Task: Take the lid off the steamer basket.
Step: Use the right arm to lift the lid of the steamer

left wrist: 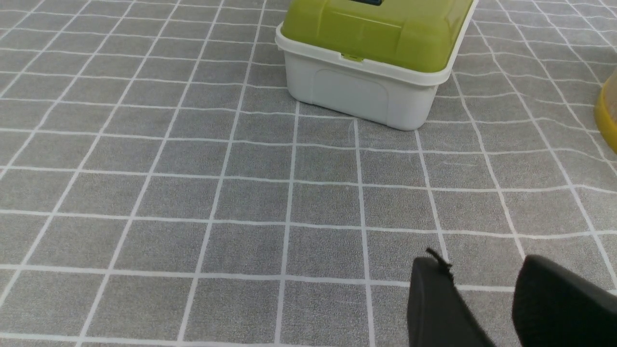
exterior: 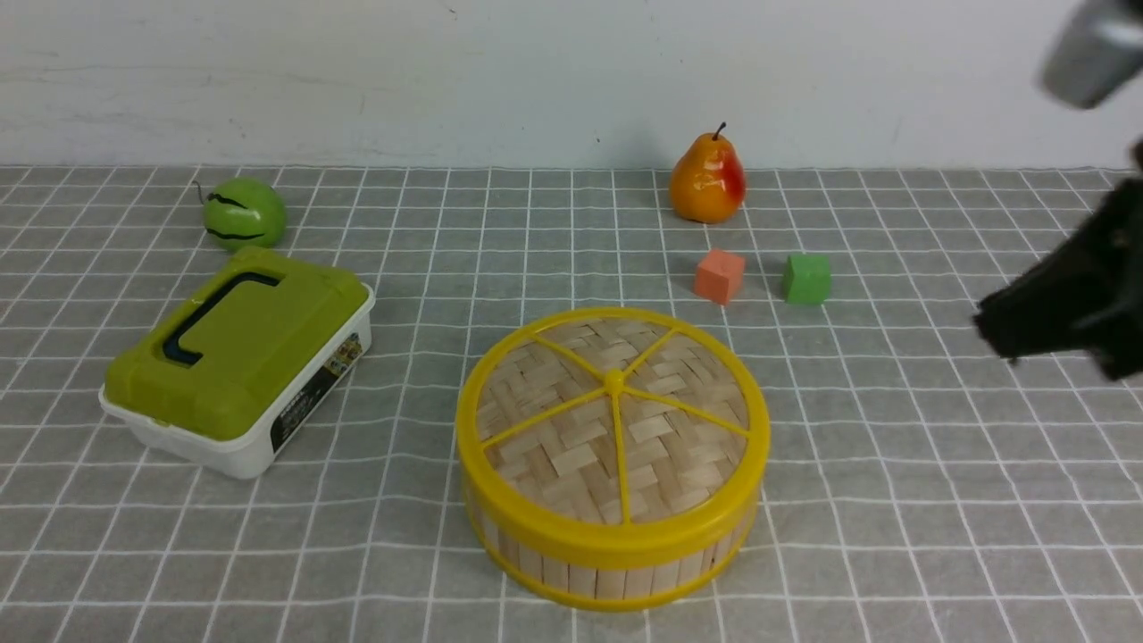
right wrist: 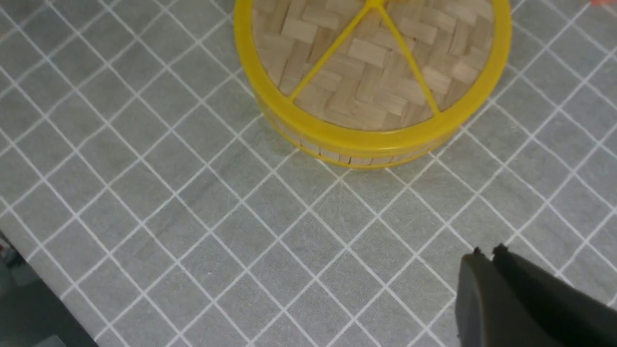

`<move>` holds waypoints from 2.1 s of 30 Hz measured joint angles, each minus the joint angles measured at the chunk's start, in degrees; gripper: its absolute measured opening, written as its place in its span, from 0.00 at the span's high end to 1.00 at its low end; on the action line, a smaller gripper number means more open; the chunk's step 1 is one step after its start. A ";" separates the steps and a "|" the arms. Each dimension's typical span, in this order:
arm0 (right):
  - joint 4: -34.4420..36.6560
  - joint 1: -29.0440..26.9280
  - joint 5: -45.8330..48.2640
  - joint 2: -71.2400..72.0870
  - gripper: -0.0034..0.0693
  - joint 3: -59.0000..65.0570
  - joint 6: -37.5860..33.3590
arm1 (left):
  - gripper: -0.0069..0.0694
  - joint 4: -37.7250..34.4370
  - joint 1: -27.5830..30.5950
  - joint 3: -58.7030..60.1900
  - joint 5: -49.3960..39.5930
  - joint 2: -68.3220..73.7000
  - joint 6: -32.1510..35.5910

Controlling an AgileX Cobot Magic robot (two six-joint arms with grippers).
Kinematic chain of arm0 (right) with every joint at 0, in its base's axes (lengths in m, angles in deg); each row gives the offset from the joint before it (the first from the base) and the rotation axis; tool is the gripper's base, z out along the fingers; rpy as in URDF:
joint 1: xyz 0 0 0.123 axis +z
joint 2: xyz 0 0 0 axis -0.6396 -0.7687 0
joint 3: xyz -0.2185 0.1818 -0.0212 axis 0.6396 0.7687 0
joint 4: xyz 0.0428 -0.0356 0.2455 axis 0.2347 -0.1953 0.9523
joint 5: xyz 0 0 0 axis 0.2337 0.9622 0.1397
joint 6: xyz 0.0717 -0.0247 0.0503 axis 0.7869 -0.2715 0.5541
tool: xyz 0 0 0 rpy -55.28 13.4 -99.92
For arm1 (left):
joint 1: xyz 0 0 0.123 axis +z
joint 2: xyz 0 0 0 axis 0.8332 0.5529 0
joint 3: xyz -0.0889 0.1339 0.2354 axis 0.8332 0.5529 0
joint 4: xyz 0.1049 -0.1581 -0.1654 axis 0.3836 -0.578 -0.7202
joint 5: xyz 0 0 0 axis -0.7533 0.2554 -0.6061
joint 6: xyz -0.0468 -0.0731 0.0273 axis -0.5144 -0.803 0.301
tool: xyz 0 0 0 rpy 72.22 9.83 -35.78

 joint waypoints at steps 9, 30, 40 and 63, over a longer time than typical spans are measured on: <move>-11.47 12.78 -1.32 -21.38 0.90 -13.46 8.92 | 0.60 0.00 0.00 0.00 0.00 0.00 0.00; -13.26 13.17 -4.58 -46.63 0.28 -29.99 19.46 | 0.60 0.00 0.00 0.00 0.00 0.00 0.00; -13.22 13.17 -4.57 -47.39 0.48 -30.06 20.82 | 0.60 0.00 0.00 0.00 0.00 0.00 0.00; -12.88 12.55 -4.54 -41.03 0.84 -30.01 20.06 | 0.60 0.00 0.00 0.00 0.00 0.00 0.00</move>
